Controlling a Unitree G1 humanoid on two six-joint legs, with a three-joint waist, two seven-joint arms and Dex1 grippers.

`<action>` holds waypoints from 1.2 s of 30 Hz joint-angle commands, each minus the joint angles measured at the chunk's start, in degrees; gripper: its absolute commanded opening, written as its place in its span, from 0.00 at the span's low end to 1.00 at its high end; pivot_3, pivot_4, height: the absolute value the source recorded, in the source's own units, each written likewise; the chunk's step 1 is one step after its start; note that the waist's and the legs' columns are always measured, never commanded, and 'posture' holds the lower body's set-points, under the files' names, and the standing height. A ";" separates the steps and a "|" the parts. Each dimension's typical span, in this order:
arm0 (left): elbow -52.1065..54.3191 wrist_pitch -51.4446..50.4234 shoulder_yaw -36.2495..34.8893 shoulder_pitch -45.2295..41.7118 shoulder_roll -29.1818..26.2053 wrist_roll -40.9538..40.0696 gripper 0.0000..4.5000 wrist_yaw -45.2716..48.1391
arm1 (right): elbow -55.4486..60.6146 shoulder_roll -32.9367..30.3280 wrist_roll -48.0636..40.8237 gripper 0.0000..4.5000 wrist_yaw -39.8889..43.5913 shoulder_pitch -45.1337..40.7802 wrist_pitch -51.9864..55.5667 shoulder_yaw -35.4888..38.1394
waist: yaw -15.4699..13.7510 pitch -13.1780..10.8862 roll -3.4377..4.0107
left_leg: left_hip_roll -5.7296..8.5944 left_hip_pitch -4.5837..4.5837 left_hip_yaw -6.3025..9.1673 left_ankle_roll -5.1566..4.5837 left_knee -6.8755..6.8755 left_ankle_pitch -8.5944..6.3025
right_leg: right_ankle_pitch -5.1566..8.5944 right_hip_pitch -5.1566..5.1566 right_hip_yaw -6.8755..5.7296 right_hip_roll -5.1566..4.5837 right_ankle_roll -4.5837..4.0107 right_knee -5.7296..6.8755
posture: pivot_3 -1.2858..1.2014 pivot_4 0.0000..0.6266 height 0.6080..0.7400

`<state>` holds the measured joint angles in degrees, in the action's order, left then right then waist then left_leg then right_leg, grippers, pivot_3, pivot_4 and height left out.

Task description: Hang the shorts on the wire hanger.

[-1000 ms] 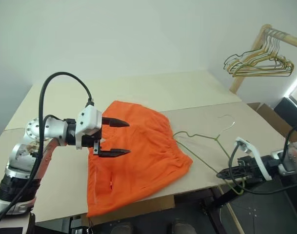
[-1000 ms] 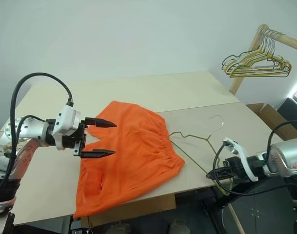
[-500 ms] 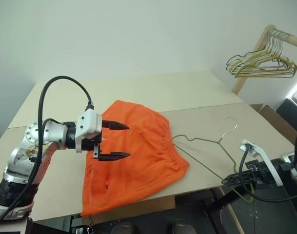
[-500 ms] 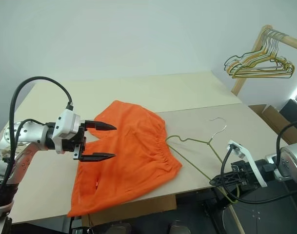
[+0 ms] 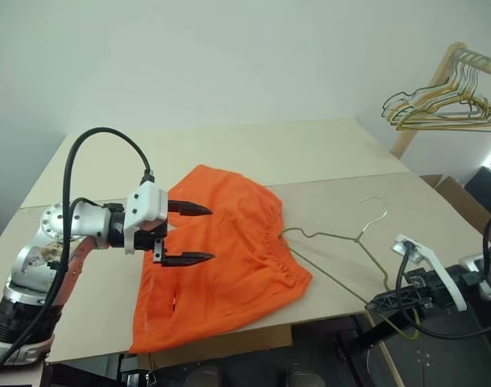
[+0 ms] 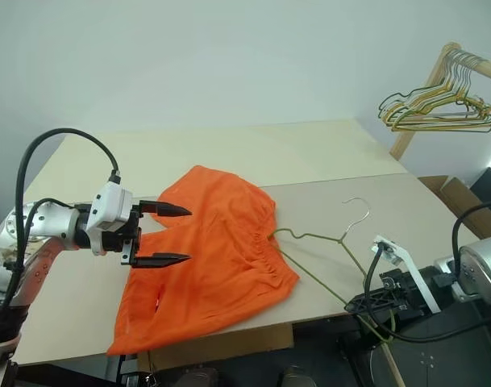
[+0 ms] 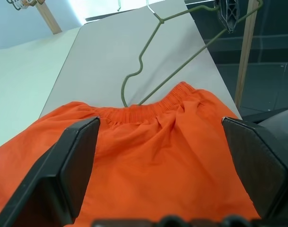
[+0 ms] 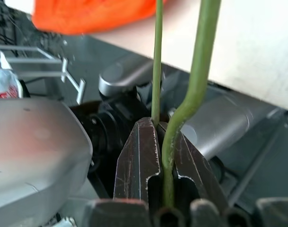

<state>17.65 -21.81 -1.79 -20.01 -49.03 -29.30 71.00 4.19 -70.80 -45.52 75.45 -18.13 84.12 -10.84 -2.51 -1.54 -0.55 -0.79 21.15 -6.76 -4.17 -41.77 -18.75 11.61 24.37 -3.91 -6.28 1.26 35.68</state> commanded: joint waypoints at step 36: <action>-0.34 4.73 -0.75 -0.97 -2.00 2.57 0.99 0.33 | -14.26 16.06 3.49 0.00 -0.96 -10.51 -3.50 -6.72 | -1.08 0.00 0.02 | 0.01 0.15 0.04 -0.06 0.01 -0.07 | -0.12 -0.12 -0.12 0.10 0.23 -0.54 | 0.58 0.00 1.00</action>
<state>16.75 -18.47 -1.70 -19.90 -50.60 -27.03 71.33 -8.50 -55.41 -42.64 74.66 -26.44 81.45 -17.95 -3.59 -1.53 -0.54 -0.79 21.30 -6.73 -4.22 -41.76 -18.81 11.49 24.26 -4.02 -6.15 1.49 35.16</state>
